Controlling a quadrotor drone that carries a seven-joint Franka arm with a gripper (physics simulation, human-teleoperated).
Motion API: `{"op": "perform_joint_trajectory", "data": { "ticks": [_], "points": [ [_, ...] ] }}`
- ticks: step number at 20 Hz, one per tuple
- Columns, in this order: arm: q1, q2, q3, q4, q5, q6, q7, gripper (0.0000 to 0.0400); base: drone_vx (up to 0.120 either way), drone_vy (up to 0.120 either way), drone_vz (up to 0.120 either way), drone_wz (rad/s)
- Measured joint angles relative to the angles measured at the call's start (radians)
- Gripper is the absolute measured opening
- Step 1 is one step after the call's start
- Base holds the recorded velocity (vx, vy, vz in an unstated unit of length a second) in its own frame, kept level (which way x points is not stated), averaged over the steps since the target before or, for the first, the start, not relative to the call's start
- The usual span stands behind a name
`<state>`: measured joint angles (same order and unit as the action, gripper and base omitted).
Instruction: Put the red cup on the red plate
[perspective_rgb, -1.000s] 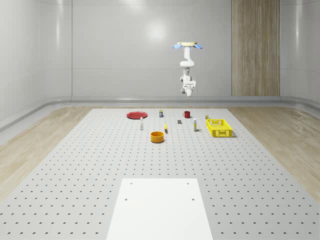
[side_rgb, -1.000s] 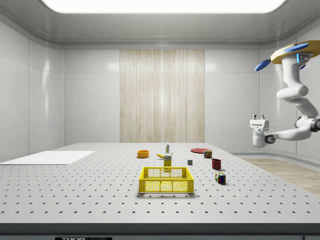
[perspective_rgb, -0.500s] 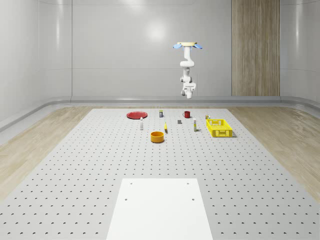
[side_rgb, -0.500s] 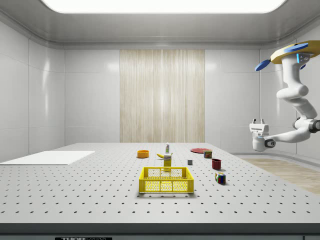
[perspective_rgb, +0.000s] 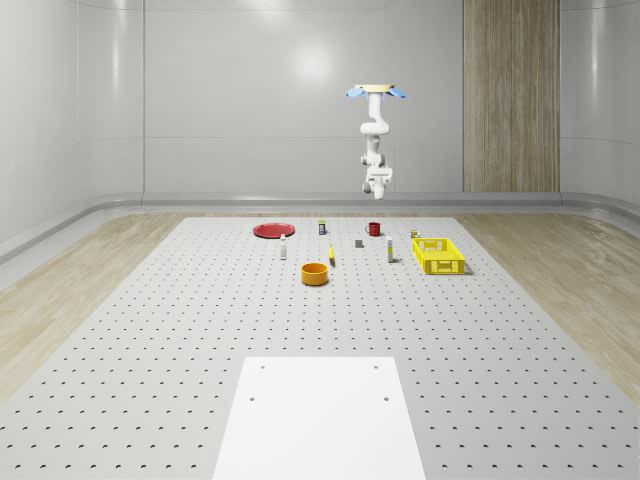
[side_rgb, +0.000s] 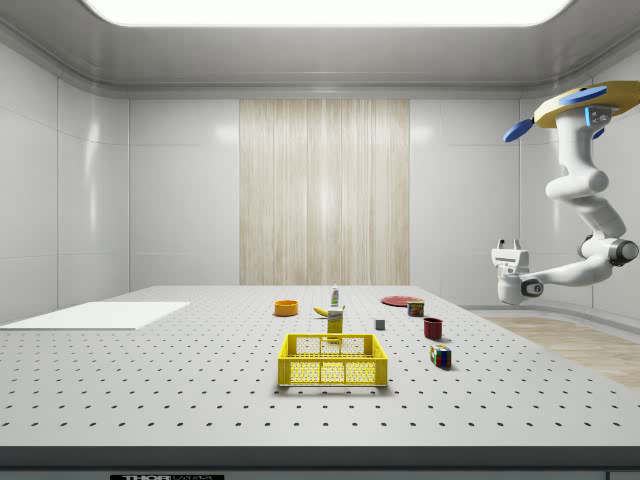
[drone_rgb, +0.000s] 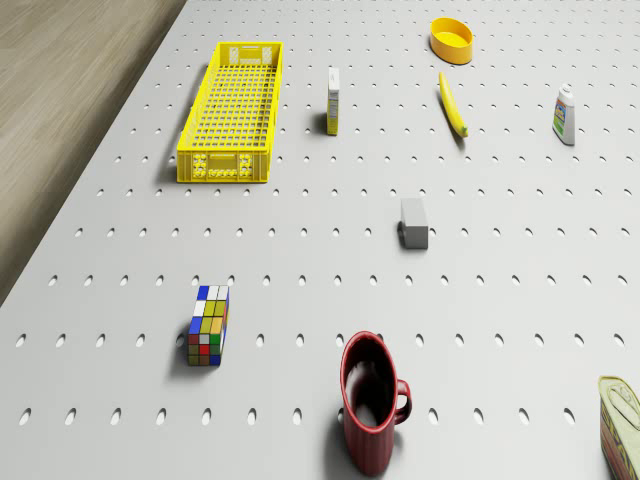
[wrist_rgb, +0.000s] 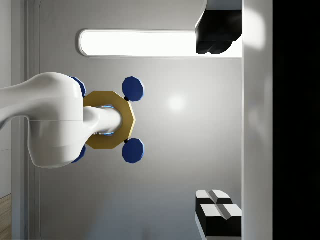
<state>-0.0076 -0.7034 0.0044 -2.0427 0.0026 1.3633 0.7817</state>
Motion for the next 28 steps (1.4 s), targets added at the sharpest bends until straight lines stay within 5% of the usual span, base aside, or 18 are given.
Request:
{"op": "perform_joint_trajectory", "data": {
  "ticks": [28],
  "points": [
    [-0.009,-0.014,0.024,-0.013,-0.032,0.020,0.003,0.0400,0.114,-0.016,0.000,0.000]
  ]
}}
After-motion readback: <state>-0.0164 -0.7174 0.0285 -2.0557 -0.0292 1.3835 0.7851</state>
